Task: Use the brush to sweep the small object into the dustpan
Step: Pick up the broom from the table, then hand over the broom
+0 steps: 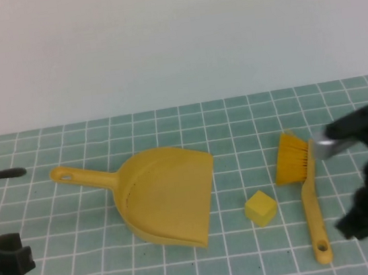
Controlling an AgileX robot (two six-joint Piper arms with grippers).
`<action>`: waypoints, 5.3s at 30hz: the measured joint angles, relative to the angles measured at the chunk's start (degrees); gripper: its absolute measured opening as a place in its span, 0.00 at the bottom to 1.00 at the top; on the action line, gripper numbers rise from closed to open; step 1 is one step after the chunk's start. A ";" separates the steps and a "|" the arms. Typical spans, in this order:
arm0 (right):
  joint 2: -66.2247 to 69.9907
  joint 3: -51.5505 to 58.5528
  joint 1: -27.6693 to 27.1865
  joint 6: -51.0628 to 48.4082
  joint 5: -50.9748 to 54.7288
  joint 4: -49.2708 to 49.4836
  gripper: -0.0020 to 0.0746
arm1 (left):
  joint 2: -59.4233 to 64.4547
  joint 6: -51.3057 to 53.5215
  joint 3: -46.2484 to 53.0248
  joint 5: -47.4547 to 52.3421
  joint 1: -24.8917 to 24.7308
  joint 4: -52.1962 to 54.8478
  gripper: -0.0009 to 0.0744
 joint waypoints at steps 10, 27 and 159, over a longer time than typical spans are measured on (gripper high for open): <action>16.05 -11.62 4.96 10.84 -3.02 -10.59 0.03 | 0.00 1.01 1.81 -2.33 0.00 -2.94 0.01; 26.22 -12.37 4.53 24.42 -8.19 -14.53 0.54 | 0.00 1.74 1.84 -2.97 0.00 -4.70 0.01; 15.32 -46.23 36.49 22.84 1.74 -14.63 0.27 | 0.00 33.68 2.31 10.77 0.00 -72.18 0.60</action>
